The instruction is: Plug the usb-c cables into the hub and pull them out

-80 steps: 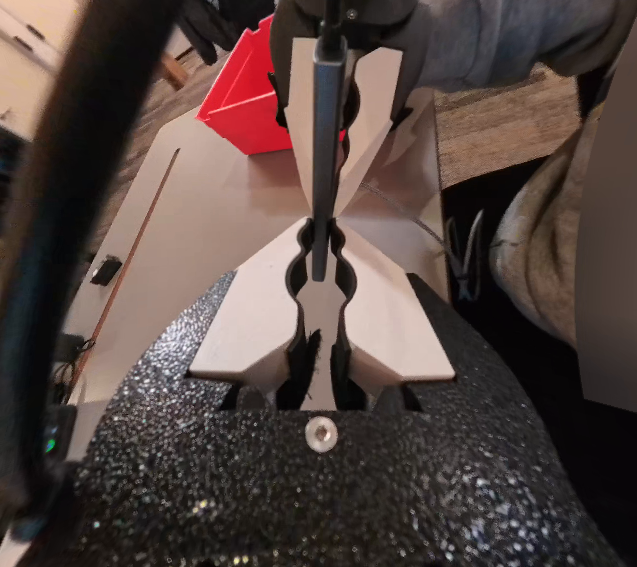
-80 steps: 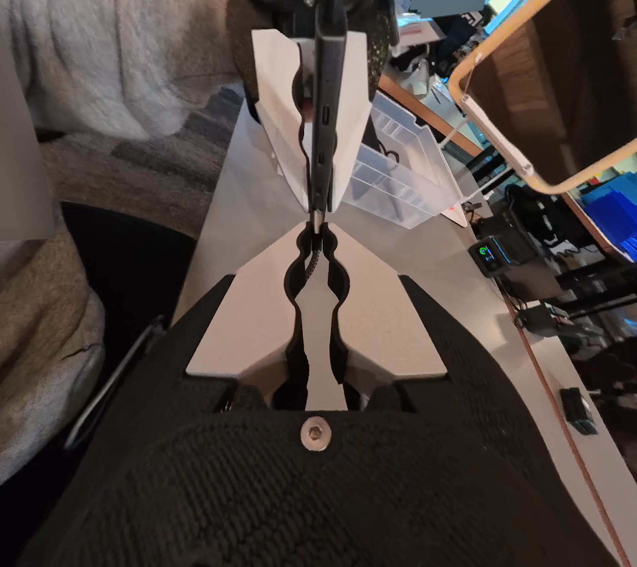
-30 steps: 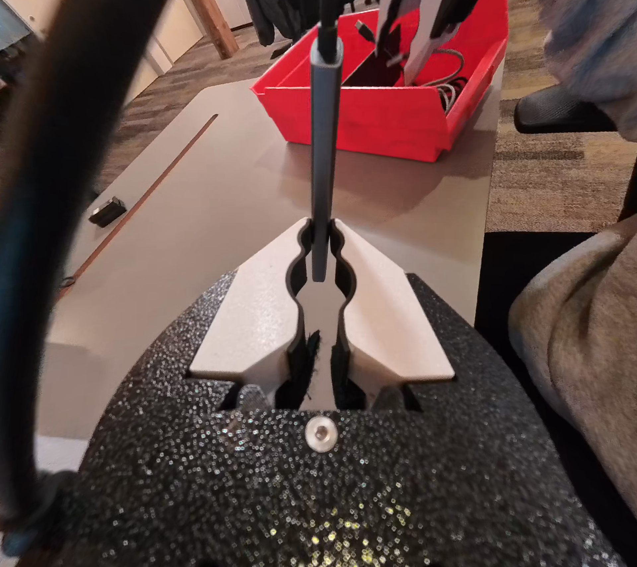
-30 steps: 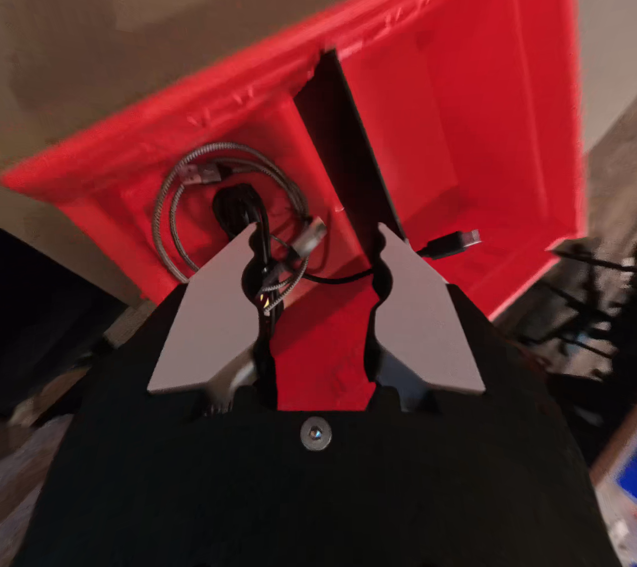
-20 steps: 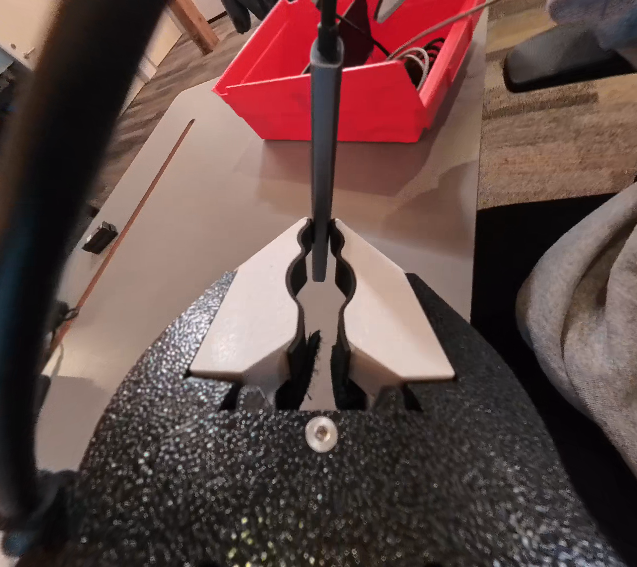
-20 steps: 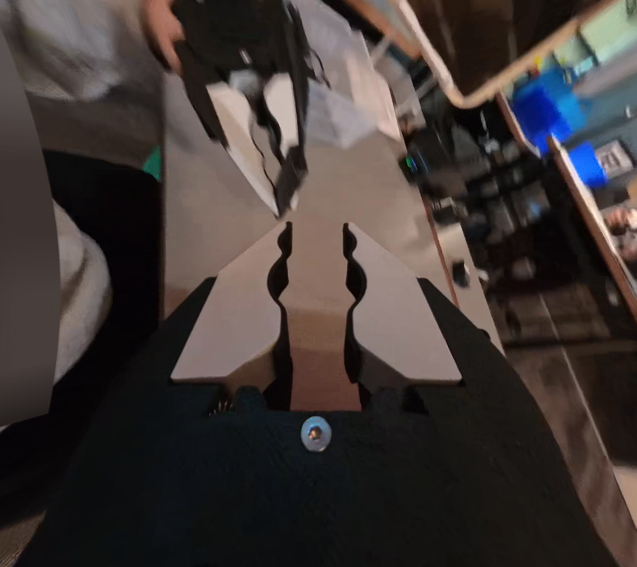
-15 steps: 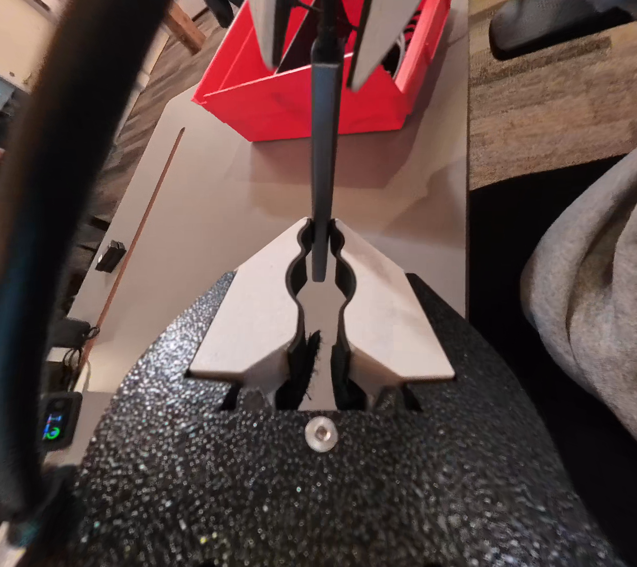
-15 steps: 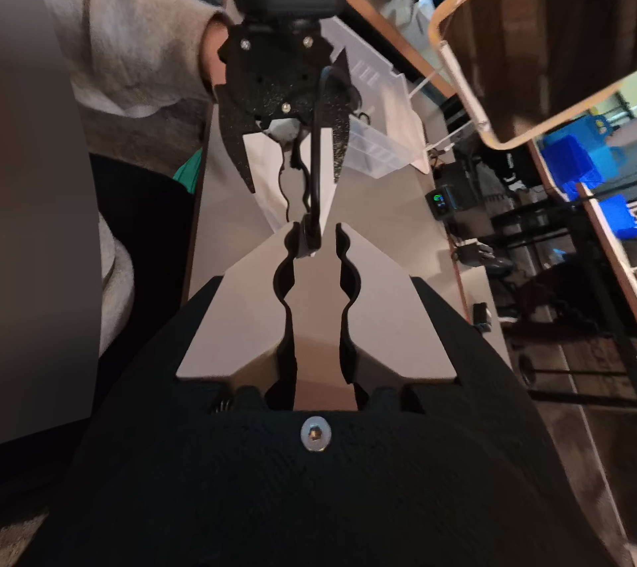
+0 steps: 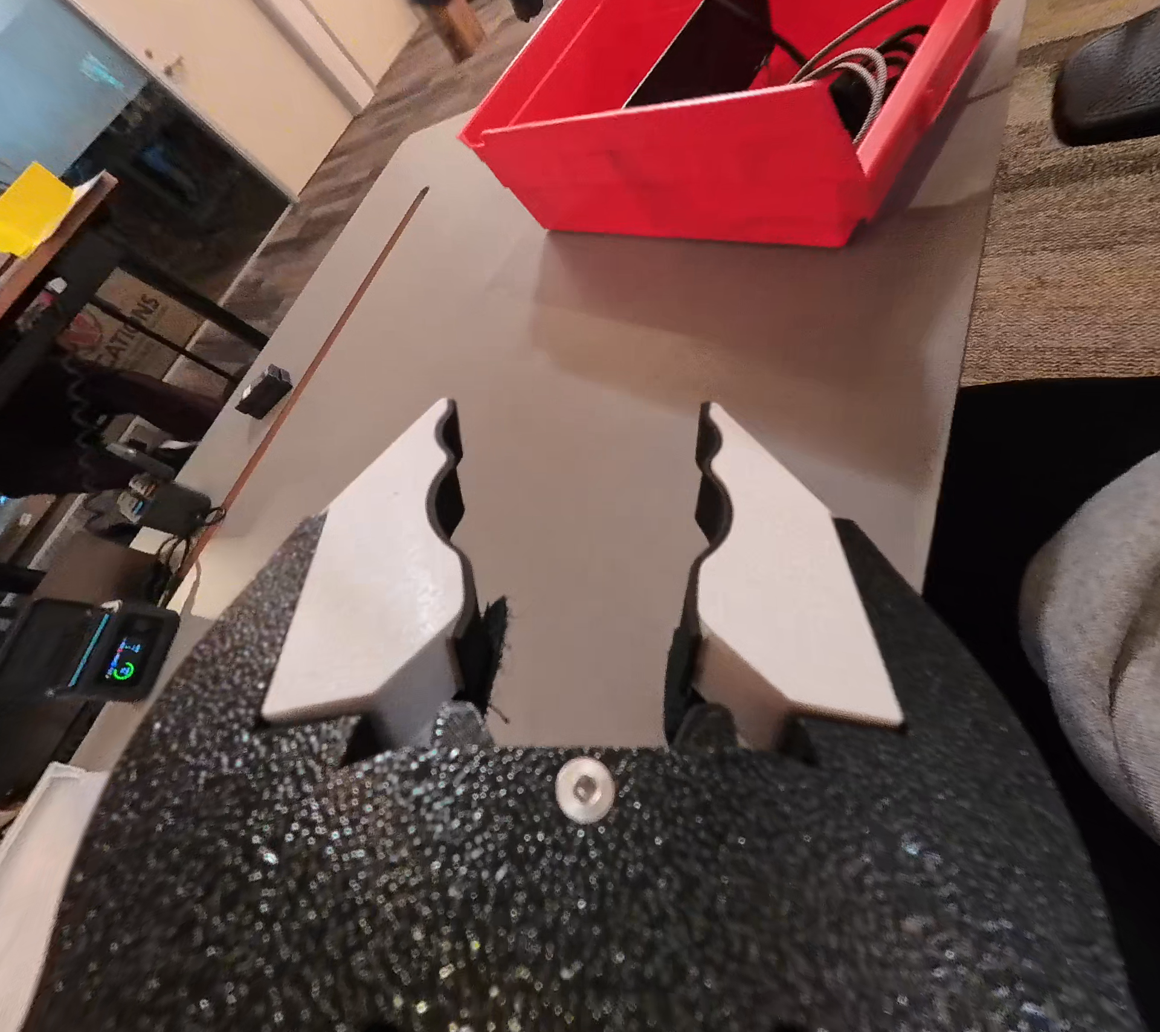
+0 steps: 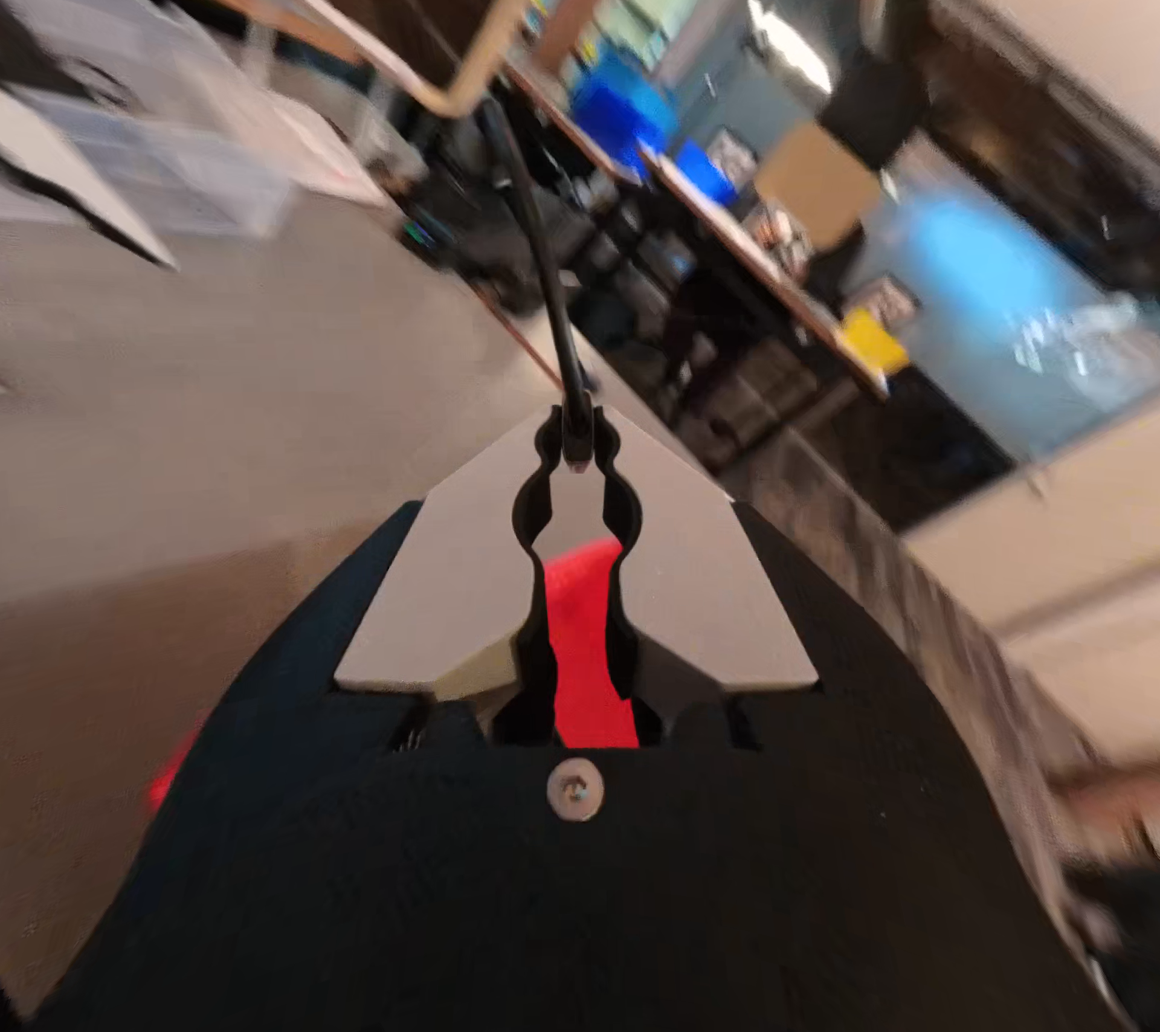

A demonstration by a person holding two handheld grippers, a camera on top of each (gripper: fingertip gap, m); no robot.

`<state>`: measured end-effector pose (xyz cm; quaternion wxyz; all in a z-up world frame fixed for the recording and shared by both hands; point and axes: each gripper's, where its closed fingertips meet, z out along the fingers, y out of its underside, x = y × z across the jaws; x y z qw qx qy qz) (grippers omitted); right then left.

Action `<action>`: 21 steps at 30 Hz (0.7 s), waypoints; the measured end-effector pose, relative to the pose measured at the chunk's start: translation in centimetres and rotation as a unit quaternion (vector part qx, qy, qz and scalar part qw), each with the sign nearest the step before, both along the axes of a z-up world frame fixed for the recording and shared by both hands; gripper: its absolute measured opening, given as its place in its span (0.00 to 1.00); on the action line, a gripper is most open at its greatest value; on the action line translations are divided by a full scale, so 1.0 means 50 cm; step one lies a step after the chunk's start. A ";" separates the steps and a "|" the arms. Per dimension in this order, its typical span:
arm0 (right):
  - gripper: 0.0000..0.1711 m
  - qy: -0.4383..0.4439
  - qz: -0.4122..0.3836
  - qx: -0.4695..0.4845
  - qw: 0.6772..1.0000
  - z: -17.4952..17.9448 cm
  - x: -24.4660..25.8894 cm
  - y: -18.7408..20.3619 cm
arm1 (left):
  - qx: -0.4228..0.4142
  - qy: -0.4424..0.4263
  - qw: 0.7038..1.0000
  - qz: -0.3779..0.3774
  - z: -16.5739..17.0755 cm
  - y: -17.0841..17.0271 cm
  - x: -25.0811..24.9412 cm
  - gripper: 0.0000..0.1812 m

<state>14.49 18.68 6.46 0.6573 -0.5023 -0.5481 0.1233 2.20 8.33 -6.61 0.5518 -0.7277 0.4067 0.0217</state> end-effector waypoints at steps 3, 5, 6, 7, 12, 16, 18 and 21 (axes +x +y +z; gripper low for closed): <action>0.04 -0.023 -0.147 -0.053 0.987 -0.058 0.115 0.140 | -0.010 -0.007 1.000 0.009 -0.006 0.005 -0.007 0.41; 0.04 -0.042 -0.212 -0.085 0.973 -0.107 0.172 0.204 | -0.014 -0.008 1.000 0.016 -0.010 0.009 -0.013 0.41; 0.04 -0.047 -0.231 -0.100 0.967 -0.128 0.190 0.225 | -0.017 -0.008 1.000 0.019 -0.012 0.011 -0.016 0.41; 0.04 -0.047 -0.243 -0.112 0.962 -0.146 0.201 0.241 | -0.020 -0.010 1.000 0.022 -0.014 0.012 -0.019 0.41; 0.06 -0.022 -0.254 -0.168 0.952 -0.194 0.202 0.274 | -0.032 -0.027 0.998 0.038 -0.019 0.019 -0.033 0.40; 0.19 0.000 -0.239 -0.162 0.957 -0.157 0.170 0.249 | -0.041 -0.047 0.997 0.044 -0.020 0.021 -0.041 0.39; 0.20 0.010 -0.214 -0.127 0.968 -0.114 0.129 0.212 | -0.044 -0.056 0.996 0.047 -0.017 0.021 -0.045 0.39; 0.20 0.061 -0.111 -0.095 0.987 -0.048 0.009 0.108 | -0.045 -0.074 0.995 0.053 -0.009 0.021 -0.052 0.38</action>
